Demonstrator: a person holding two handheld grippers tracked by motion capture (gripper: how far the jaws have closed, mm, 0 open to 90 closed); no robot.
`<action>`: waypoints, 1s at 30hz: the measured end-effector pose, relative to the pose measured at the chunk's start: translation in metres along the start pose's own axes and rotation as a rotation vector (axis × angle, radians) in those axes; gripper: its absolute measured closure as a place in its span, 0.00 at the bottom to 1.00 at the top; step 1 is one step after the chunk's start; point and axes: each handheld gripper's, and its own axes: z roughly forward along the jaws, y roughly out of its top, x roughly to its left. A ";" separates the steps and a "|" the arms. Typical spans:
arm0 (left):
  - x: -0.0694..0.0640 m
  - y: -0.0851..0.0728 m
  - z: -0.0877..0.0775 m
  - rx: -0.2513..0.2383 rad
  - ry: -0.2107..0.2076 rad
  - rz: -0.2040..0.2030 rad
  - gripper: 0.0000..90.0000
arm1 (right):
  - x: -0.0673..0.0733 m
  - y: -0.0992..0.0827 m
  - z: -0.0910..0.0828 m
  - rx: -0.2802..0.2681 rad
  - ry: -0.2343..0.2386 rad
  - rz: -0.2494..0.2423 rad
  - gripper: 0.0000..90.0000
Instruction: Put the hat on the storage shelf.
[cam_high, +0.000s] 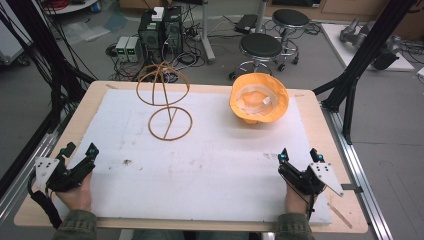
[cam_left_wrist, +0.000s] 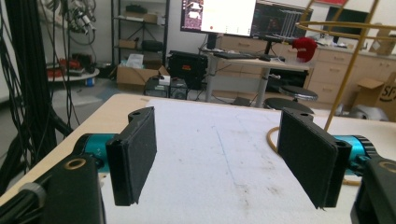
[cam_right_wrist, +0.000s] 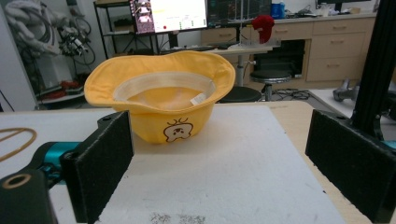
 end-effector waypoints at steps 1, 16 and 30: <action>-0.002 0.000 0.000 0.000 -0.003 0.012 0.32 | -0.001 0.000 -0.001 -0.001 -0.005 0.009 0.07; -0.006 -0.001 -0.002 0.012 -0.018 0.001 0.31 | -0.005 -0.001 0.000 0.001 -0.021 0.024 0.07; -0.006 0.000 -0.004 0.012 -0.019 -0.001 0.31 | -0.004 0.010 0.012 0.004 0.033 0.022 0.07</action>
